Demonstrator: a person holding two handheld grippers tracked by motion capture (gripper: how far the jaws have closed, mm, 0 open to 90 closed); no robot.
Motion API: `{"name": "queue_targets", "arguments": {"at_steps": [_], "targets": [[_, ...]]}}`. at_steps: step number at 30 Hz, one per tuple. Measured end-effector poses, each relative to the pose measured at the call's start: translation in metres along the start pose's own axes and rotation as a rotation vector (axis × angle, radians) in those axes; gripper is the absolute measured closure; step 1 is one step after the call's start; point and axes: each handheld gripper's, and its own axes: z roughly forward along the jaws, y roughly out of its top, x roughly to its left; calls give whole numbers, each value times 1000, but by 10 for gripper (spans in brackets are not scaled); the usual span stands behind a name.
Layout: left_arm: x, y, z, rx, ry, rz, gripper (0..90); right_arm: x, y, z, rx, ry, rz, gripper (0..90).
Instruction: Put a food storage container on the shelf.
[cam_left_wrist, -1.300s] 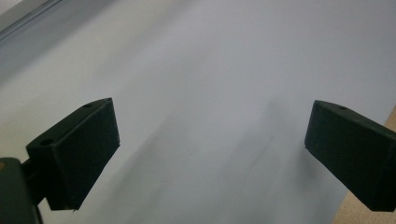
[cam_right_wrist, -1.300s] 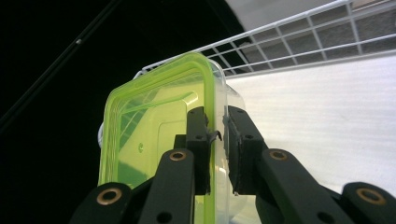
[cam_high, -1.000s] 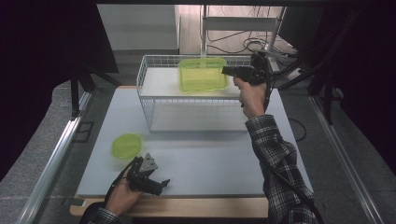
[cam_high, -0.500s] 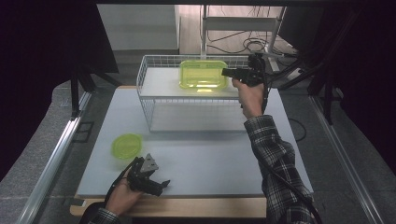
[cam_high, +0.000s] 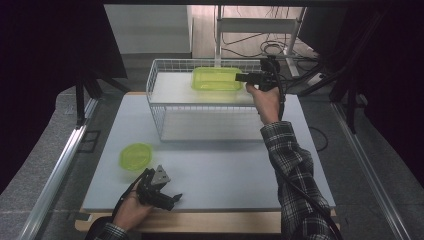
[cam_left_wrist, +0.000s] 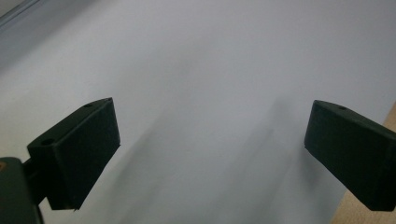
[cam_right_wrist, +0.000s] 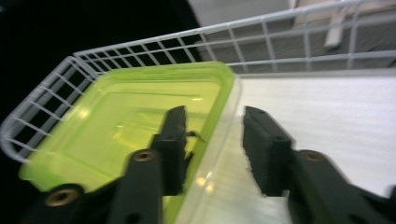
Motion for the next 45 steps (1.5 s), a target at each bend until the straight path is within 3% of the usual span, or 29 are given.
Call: {"name": "queue_targets", "arguments": {"at_steps": [6, 7, 12, 22, 28, 34, 45], "targets": [[1, 0, 0, -2, -1, -4, 30, 2, 1, -2, 3, -10, -30, 550], [1, 0, -1, -4, -2, -9, 30, 1, 0, -4, -4, 5, -21, 492], [3, 0, -2, -21, -13, -27, 30, 0, 0, -11, -23, 37, -21, 406], [7, -1, -5, -64, -20, -33, 10, 3, -4, -24, -22, 70, -71, 281], [8, -2, -5, -77, -29, -47, 2, 7, -10, -33, -16, 72, -133, 211], [11, -2, -6, -89, -34, -58, 9, 10, -17, -38, -12, 95, -152, 172], [9, -1, -4, -49, -33, -65, 2, 19, -30, -47, 6, 105, -245, 106]]}}
